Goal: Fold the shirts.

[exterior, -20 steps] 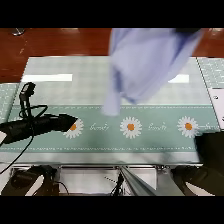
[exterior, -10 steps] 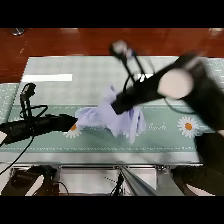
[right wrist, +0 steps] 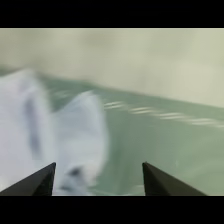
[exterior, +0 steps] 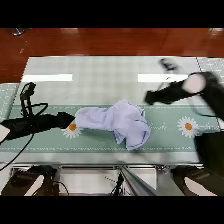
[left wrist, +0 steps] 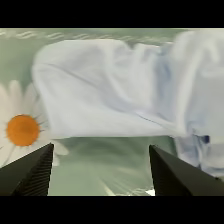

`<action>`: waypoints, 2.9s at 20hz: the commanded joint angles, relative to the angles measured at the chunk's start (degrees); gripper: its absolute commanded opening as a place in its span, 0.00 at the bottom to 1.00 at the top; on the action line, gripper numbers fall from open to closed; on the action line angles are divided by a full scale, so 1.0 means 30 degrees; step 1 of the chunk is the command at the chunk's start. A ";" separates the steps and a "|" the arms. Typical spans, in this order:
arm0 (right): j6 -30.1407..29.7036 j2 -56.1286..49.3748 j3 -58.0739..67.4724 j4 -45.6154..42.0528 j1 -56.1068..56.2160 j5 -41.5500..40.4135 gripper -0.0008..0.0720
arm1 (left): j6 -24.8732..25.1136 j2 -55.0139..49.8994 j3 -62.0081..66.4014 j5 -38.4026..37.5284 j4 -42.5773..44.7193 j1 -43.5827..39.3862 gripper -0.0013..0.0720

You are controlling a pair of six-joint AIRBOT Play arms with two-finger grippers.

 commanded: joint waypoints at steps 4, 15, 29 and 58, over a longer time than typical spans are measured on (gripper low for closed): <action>-0.3636 0.5493 -0.7614 0.3075 -0.8816 0.1144 0.86 | 0.0466 -0.6047 -0.0364 -0.0495 -0.2069 0.3111 0.98; -0.3978 0.7329 -1.3573 0.9471 -0.2113 -0.1115 0.86 | 0.8568 -1.3391 -0.0313 0.0954 -1.2939 0.1348 0.96; -0.3410 0.7300 -1.2203 0.9377 0.1457 -0.6207 0.05 | 1.0958 -1.3063 0.1224 0.0299 -1.4914 0.0168 0.04; -0.3089 0.9428 1.8105 0.4022 -0.4583 1.0921 0.05 | 0.3133 0.0772 2.3591 -0.7555 -0.0831 0.1785 0.04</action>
